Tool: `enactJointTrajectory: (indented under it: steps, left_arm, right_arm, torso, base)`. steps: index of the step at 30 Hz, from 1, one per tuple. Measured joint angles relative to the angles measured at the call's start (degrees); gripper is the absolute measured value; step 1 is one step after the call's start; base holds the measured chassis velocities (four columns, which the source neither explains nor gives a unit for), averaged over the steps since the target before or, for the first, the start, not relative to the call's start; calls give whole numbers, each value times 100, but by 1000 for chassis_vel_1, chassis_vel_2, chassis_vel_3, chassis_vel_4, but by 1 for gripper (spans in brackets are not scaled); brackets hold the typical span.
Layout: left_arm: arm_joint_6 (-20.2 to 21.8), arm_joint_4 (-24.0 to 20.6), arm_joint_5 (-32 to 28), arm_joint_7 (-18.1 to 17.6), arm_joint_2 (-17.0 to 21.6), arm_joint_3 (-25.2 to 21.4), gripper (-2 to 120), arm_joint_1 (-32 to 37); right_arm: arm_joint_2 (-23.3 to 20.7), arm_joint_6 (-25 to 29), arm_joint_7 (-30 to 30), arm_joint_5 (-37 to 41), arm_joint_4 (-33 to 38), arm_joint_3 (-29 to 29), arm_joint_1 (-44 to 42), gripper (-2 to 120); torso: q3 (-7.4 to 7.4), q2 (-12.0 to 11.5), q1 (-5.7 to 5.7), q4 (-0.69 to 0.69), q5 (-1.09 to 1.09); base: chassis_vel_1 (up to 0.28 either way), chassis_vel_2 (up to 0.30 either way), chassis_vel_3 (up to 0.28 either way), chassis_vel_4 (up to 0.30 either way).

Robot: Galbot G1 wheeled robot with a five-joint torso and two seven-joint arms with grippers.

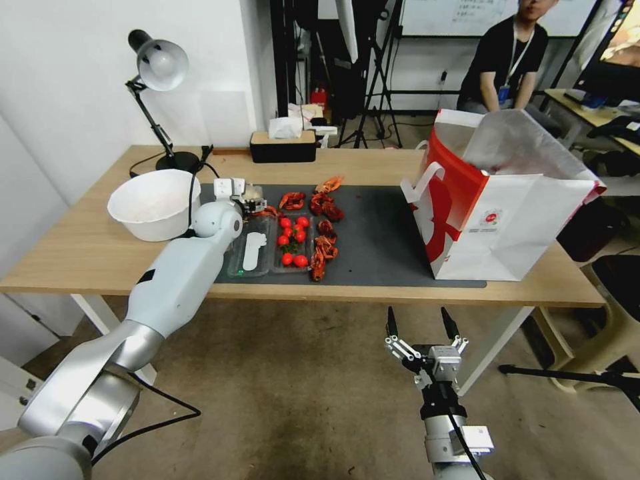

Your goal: Pick up the trash from the table and place it into the takeout bag.

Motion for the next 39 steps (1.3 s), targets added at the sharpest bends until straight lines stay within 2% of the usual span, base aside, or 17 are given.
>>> enactJointTrajectory:
  steps: [3,8,10,11,13,14,16,17,20,22,24,25,28,30,32,34,39]
  left_arm:
    - [-11,-143,-35,-28,27,-6,66,18]
    - [-27,-453,-137,-87,131,-32,52,43]
    - [-127,-785,-340,-88,243,-54,42,62]
    - [-127,-785,-340,-88,243,-54,42,62]
    - [-502,-1253,-653,316,339,-59,31,69]
    - [-502,-1253,-653,316,339,-59,31,69]
    - [-900,-1731,-910,945,372,56,21,4]
    - [-900,-1731,-910,945,372,56,21,4]
    - [-1384,-2124,-1289,1611,261,493,11,-322]
    - [-1453,-2168,-1360,1732,232,581,11,-398]
    - [-1642,-2318,-1605,2214,98,1001,11,-725]
    - [-1642,-2318,-1605,2214,98,1001,11,-725]
    - [-1697,-2372,-1683,2467,-44,1436,11,-1026]
    - [-1745,-2250,-1600,2644,-396,2212,11,-1481]
    - [-1749,-2228,-1581,2650,-428,2258,11,-1507]
    - [-1787,-1992,-1367,2678,-812,2595,11,-1712]
    - [-1780,-1805,-1181,2675,-1186,2726,11,-1812]
  right_arm:
    - [18,0,0,0,-14,-15,7,100]
    - [24,0,0,0,-21,-19,16,100]
    - [35,1,0,-1,-22,-21,20,100]
    - [35,1,0,-1,-22,-21,20,100]
    - [47,0,-1,-4,-22,-24,22,100]
    - [47,0,-1,-4,-22,-24,22,100]
    - [48,1,-2,-9,-7,-23,22,100]
    - [48,1,-2,-9,-7,-23,22,100]
    - [71,0,-2,-14,17,-9,-5,100]
    - [75,2,-2,-16,18,-6,-16,100]
    - [103,42,-1,-23,20,19,-71,100]
    - [103,42,-1,-23,20,19,-71,100]
    - [125,84,-2,-27,21,44,-112,100]
    - [141,122,-2,-28,20,80,-134,100]
    - [141,122,-1,-28,20,80,-133,100]
    - [143,128,-1,-28,2,95,-115,100]
    - [138,146,-1,-16,-36,109,-105,100]
  torso:
    - [0,0,0,0,-1]
    - [0,0,0,0,0]
    - [0,0,0,1,0]
    - [0,0,0,1,0]
    - [0,0,0,2,0]
    - [0,0,0,2,0]
    - [0,0,-1,1,0]
    - [0,0,-1,1,0]
    - [0,0,-1,-1,1]
    - [0,0,0,-2,0]
    - [0,0,-1,-1,2]
    - [0,0,-1,-1,2]
    - [0,0,0,-1,3]
    - [0,0,-1,0,2]
    - [0,0,-1,0,2]
    - [0,0,0,0,2]
    - [0,0,-1,-1,1]
  base:
    - [0,0,0,0]
    - [0,0,0,0]
    - [0,0,0,0]
    - [0,0,0,0]
    - [0,0,0,0]
    - [0,0,0,0]
    - [0,0,0,0]
    - [0,0,0,0]
    - [0,0,0,0]
    - [0,0,0,0]
    - [0,0,0,0]
    - [0,0,0,0]
    - [0,0,0,0]
    - [0,0,0,0]
    - [0,0,0,0]
    - [0,0,0,0]
    - [0,0,0,0]
